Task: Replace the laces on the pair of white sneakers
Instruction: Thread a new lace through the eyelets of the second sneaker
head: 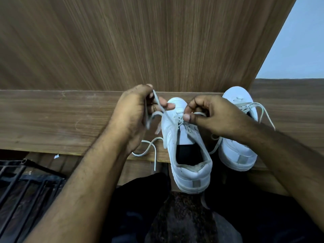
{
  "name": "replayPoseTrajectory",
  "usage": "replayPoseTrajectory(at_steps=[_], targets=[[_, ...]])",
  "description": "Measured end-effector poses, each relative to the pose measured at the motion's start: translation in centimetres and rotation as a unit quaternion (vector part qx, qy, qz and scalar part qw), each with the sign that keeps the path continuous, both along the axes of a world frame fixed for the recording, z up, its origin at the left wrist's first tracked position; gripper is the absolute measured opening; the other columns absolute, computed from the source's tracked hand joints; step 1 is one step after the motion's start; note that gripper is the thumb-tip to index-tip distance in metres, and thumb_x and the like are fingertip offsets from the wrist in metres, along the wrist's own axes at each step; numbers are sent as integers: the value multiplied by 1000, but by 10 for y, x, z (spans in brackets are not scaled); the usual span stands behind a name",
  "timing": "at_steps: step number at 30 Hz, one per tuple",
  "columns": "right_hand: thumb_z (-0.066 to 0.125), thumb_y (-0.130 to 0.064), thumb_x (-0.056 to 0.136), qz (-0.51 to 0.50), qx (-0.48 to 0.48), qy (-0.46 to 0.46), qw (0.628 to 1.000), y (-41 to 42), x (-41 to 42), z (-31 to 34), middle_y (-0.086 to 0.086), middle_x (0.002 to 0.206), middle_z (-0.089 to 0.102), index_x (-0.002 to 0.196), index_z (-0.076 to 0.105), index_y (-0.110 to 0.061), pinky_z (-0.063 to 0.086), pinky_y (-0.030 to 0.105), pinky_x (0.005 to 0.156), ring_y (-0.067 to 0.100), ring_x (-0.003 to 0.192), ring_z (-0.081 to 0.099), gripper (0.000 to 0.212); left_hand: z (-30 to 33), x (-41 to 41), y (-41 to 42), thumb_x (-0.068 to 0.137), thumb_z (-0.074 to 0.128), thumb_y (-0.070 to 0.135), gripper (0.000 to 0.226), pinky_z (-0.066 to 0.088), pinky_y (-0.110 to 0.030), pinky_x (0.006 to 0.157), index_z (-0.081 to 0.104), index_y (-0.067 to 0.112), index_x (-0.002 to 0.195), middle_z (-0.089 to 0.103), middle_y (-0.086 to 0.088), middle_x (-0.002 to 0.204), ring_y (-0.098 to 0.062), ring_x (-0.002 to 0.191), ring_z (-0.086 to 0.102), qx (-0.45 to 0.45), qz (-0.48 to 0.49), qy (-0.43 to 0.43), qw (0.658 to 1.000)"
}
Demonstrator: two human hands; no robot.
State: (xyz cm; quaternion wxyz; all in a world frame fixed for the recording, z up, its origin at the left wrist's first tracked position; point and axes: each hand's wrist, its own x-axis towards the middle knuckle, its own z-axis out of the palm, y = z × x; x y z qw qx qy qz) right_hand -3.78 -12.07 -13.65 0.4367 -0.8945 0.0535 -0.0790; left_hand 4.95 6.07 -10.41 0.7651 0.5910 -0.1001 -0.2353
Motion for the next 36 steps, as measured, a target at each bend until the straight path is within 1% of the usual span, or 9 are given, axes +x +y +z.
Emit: replayPoseTrajectory(at_steps=[3,6,9,14,18,20,24,30,36], targets=[[76,-30,86,11,-14,11,1000,3,2,-2,-5,73,66,90,70,-25,38,10,47,-2,52,52,9,-7,3,0,101,48,19,31,36,-20,45,41,21,70,39,4,51,-13,43,31,98,1,-49,994],[79,-31,84,29,-24,36,999,5,4,-8,-10,75,62,91,70,-28,50,24,65,0,66,54,12,-26,10,8,95,62,31,27,32,-21,43,57,16,74,51,8,53,-9,43,41,400,-58,-248,880],[77,-32,85,52,-71,73,993,8,3,-12,-10,81,60,96,67,-31,53,34,77,4,71,56,15,-34,9,16,92,69,39,25,35,-21,49,73,19,77,59,4,61,-7,48,46,493,-203,-259,806],[74,-39,84,46,-155,71,984,11,1,-9,-12,96,50,105,61,-36,50,31,80,3,81,53,24,-23,7,12,97,64,29,32,31,-25,56,68,13,69,49,5,54,-10,48,38,342,-87,-227,908],[73,-37,83,33,-177,85,980,16,2,-8,-5,106,52,113,57,-31,50,37,85,9,89,55,35,-13,4,3,94,50,9,38,47,-34,77,55,18,57,73,-7,77,-22,80,62,142,-34,-106,984],[72,-34,81,24,-183,93,978,19,3,-7,-5,107,55,114,56,-30,52,40,84,11,89,58,37,-11,1,-2,94,44,3,37,51,-31,70,47,16,60,64,-7,64,-25,70,65,84,-45,-49,994],[71,-35,80,17,-201,104,974,24,3,-5,-5,111,57,117,56,-29,52,41,87,14,95,59,40,-20,2,-5,96,52,10,35,36,-19,42,42,19,64,41,2,50,-15,44,41,190,-24,-78,978],[73,-50,81,37,-234,133,962,26,1,-2,-5,119,53,128,50,-29,49,39,92,14,103,57,56,-42,5,-3,96,62,24,19,29,-15,38,57,16,80,56,0,61,-9,40,45,430,-103,-145,885],[69,-32,85,38,-217,136,966,26,-2,4,-7,117,60,130,51,-29,51,38,91,12,99,60,48,-41,5,2,95,65,30,26,27,-16,39,69,7,83,55,-3,57,-13,37,38,448,-162,-135,869]])
